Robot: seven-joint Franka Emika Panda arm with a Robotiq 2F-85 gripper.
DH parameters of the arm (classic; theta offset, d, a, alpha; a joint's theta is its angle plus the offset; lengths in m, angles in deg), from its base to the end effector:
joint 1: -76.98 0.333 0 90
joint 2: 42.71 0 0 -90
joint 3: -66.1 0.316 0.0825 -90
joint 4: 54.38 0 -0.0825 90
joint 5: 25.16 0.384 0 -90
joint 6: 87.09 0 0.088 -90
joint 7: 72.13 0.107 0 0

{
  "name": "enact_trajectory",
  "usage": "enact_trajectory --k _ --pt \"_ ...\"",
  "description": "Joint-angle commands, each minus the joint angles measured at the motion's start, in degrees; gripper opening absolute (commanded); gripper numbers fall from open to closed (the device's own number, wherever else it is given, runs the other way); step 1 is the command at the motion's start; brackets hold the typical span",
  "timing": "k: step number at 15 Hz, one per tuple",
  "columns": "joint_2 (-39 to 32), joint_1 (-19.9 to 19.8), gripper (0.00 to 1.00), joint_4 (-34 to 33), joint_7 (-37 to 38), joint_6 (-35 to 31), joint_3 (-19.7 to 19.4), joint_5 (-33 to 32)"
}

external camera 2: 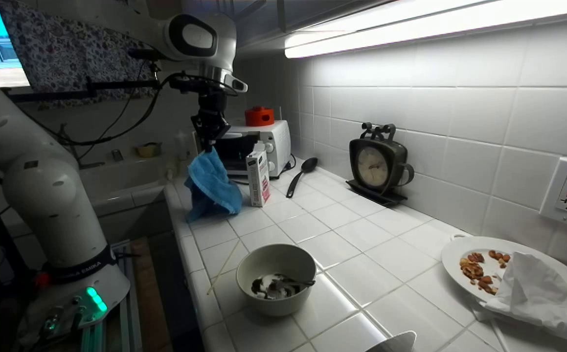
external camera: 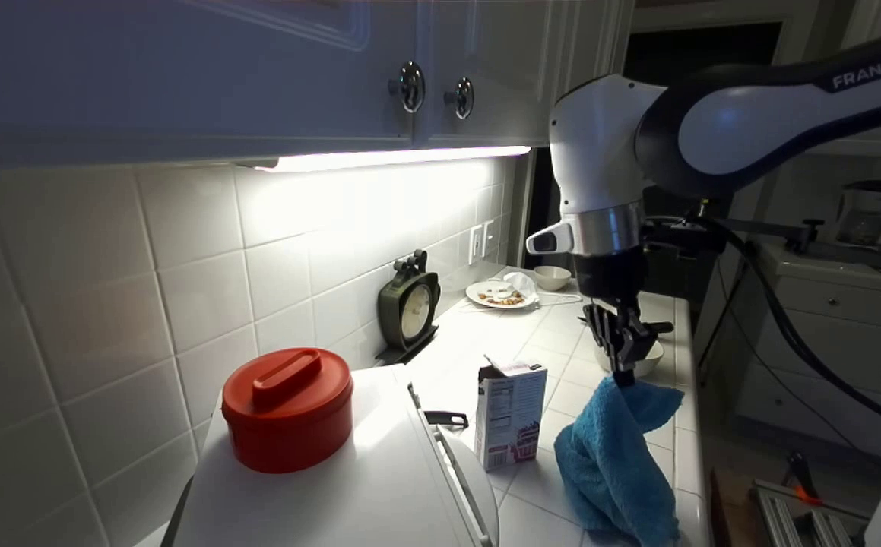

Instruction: Move the blue cloth closer to the wall

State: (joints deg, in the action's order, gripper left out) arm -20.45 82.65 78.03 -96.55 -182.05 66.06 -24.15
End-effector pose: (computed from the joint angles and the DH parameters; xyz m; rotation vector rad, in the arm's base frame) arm 0.4003 0.0412 0.4756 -2.9525 -0.7865 0.3976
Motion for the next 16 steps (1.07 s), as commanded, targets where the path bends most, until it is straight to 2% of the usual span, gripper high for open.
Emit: enact_trajectory --k 1,9,16 --pt "3.9 -1.8 0.03 -1.1 1.5 2.2 -2.5 0.4" --pt "7.3 -6.7 0.03 -2.5 3.2 2.7 -8.8 1.0" --pt "8.3 -11.7 0.02 -4.2 7.7 1.9 -12.7 0.9"
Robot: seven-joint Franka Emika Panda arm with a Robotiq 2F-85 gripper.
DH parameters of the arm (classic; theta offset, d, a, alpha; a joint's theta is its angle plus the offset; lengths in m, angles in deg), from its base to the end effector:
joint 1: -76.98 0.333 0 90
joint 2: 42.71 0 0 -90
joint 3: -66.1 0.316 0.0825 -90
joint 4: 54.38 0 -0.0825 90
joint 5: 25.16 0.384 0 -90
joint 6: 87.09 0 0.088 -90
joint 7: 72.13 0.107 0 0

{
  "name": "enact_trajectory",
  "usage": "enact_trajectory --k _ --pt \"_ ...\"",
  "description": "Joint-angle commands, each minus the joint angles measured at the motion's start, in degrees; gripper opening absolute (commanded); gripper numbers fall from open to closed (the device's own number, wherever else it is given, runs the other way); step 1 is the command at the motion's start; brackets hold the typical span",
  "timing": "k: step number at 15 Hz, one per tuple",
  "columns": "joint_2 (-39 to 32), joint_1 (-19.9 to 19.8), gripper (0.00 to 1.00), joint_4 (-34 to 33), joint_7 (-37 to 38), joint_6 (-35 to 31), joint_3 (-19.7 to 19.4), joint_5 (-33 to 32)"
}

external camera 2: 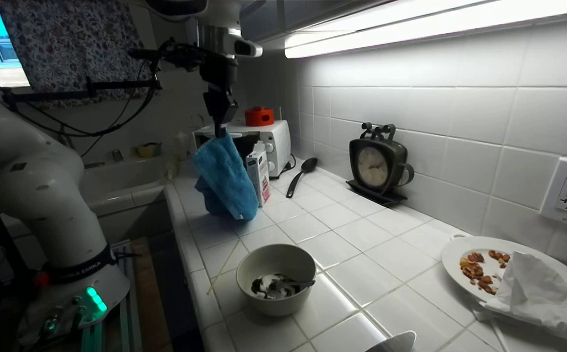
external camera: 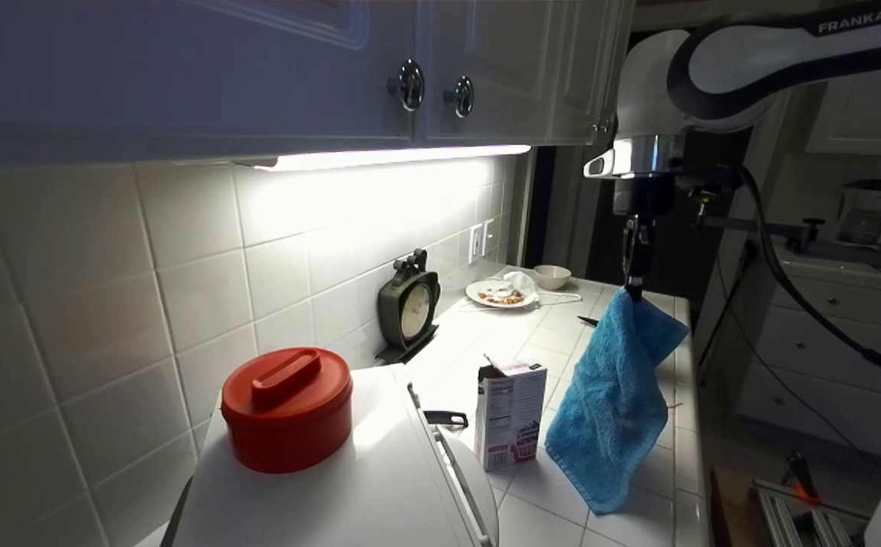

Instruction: Move the blue cloth closer to the wall

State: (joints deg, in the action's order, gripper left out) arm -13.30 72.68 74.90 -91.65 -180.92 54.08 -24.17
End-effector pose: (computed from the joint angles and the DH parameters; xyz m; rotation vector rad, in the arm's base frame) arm 0.3695 -0.1183 0.5440 -2.9887 -0.1286 0.1117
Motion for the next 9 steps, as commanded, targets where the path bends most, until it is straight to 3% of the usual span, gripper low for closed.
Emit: enact_trajectory --k 1,9 --pt "0.7 -2.4 0.03 -1.2 3.7 0.1 -1.0 0.9" --pt "-6.5 -7.8 0.02 0.5 21.3 -15.8 1.8 -6.1"
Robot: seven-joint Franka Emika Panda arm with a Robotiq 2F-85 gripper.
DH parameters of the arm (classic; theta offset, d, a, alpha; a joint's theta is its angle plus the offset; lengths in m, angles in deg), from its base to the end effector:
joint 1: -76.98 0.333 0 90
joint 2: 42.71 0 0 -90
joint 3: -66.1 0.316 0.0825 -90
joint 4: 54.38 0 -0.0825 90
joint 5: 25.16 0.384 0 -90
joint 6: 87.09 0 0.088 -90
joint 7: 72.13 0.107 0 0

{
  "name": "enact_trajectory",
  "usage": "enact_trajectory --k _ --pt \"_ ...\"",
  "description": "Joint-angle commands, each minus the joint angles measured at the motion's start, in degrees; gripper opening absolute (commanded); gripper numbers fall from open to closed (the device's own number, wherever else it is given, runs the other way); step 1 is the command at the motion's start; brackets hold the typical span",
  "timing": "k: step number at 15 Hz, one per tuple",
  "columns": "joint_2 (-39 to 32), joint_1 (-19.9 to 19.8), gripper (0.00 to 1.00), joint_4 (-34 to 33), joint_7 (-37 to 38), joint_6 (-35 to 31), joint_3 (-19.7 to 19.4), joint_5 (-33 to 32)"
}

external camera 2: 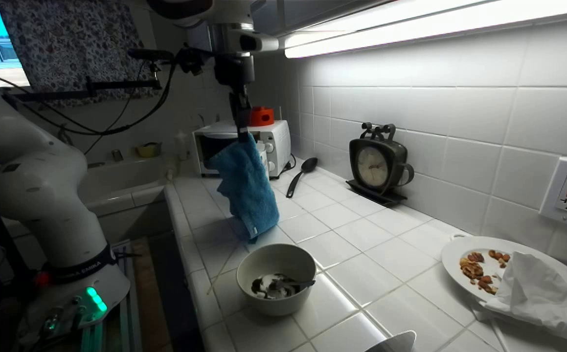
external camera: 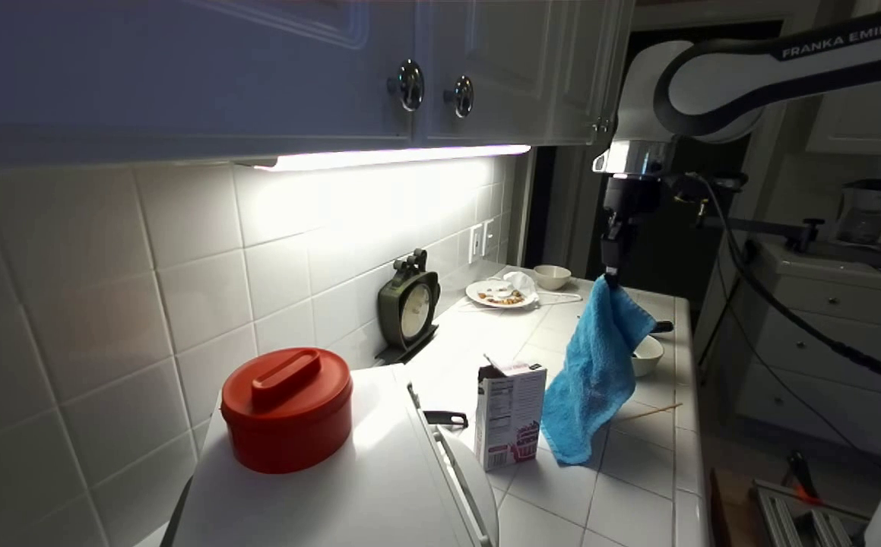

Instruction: Move the blue cloth closer to the wall

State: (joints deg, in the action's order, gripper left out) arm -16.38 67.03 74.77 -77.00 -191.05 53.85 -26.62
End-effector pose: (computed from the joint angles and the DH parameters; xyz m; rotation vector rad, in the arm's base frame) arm 0.3831 -0.1698 0.5379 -3.0470 0.4222 -0.0405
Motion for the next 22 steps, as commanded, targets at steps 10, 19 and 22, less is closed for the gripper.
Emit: enact_trajectory --k 10,19,22 --pt "-19.9 -2.8 0.02 1.3 17.8 -21.5 2.3 -10.9" --pt "-33.8 -0.6 0.02 -5.9 24.7 -23.6 1.3 -26.1" --pt "-35.6 0.9 0.02 -9.7 26.2 -22.7 1.1 -32.3"
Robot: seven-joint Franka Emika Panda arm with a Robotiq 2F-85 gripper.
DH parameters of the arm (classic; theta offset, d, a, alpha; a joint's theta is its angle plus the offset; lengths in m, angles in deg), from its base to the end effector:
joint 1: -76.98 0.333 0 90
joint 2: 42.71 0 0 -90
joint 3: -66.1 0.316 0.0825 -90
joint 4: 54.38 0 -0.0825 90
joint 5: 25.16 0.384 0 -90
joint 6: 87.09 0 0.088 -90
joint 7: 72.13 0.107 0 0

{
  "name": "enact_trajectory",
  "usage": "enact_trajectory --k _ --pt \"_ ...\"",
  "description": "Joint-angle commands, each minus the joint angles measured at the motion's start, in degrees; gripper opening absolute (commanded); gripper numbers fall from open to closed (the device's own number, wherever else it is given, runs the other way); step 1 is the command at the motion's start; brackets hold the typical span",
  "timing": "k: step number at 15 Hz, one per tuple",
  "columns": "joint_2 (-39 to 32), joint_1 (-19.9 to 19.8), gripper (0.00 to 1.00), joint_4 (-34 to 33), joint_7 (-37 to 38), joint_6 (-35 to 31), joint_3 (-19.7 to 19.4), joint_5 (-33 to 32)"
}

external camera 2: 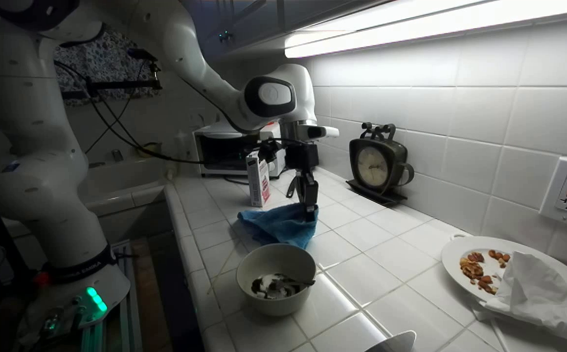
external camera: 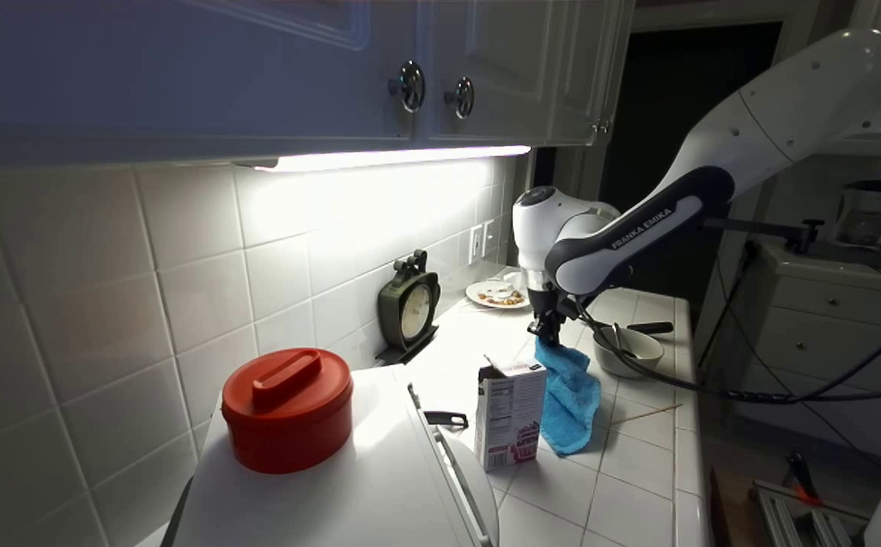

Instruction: Move the blue cloth closer to the wall

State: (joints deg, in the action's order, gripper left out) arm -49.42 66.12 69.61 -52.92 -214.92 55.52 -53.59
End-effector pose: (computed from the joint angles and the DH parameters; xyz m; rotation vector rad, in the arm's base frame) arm 0.5057 -0.2133 0.3422 2.6854 -0.5310 -0.0804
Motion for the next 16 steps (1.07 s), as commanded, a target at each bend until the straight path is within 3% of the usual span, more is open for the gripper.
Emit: enact_trajectory --k 1,16 --pt "-3.0 2.3 0.02 -5.5 2.6 0.8 -0.6 -7.1" --pt "-4.8 7.8 0.02 -7.2 3.8 -13.3 1.3 -15.5"
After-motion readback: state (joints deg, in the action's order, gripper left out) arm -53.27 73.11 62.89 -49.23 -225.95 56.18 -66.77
